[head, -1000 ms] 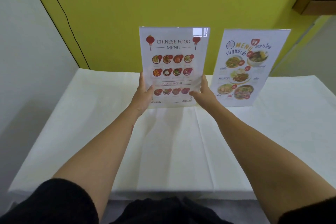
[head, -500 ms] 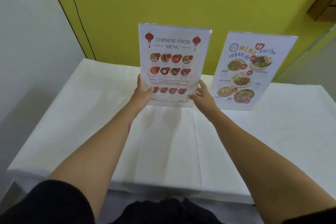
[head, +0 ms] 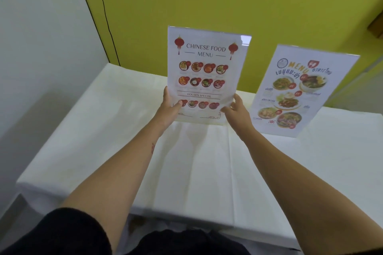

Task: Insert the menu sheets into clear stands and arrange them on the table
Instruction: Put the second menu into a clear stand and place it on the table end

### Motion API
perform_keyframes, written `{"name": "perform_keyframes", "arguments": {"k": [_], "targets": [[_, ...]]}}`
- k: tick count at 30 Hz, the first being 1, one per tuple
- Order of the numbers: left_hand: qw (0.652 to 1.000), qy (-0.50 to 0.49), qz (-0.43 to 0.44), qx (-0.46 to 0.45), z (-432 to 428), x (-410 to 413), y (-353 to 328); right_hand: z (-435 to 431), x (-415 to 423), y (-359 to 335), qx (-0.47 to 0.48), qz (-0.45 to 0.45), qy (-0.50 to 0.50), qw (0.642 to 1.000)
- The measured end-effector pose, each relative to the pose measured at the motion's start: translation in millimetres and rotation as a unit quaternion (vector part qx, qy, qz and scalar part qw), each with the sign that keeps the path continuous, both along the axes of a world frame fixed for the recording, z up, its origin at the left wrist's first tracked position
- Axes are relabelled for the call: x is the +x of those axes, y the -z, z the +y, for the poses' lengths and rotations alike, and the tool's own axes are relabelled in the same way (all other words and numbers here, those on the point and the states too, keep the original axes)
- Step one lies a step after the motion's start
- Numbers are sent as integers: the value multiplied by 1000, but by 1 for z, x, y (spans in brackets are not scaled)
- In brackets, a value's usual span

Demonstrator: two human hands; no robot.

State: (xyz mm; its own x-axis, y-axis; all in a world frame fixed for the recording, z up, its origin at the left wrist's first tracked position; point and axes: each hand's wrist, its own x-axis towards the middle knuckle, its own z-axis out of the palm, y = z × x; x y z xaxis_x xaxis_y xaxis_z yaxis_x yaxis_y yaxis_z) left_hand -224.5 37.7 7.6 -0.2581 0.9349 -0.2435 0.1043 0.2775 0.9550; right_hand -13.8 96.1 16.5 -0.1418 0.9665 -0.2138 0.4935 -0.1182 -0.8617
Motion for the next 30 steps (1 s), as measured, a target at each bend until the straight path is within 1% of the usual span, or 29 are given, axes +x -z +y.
{"name": "perform_keyframes", "arguments": {"k": [6,13,18,20,23,30], "targets": [[1000,-21,14,0,-4,-48,-13,8,-53,-13,6,-5,4,1000],[998,-53,36,-11,-5,-150,-31,11,-156,-21,13,29,-24,999],[996,-67,59,6,-1,-214,-37,17,-217,-23,25,38,-50,998],[996,-73,55,11,0,-229,-40,19,-235,-24,23,41,-57,997],[996,-83,43,-10,6,-252,-36,24,-258,-23,11,38,-64,997],[997,-60,50,0,16,-274,-22,32,-276,-10,-21,15,-60,998]]}}
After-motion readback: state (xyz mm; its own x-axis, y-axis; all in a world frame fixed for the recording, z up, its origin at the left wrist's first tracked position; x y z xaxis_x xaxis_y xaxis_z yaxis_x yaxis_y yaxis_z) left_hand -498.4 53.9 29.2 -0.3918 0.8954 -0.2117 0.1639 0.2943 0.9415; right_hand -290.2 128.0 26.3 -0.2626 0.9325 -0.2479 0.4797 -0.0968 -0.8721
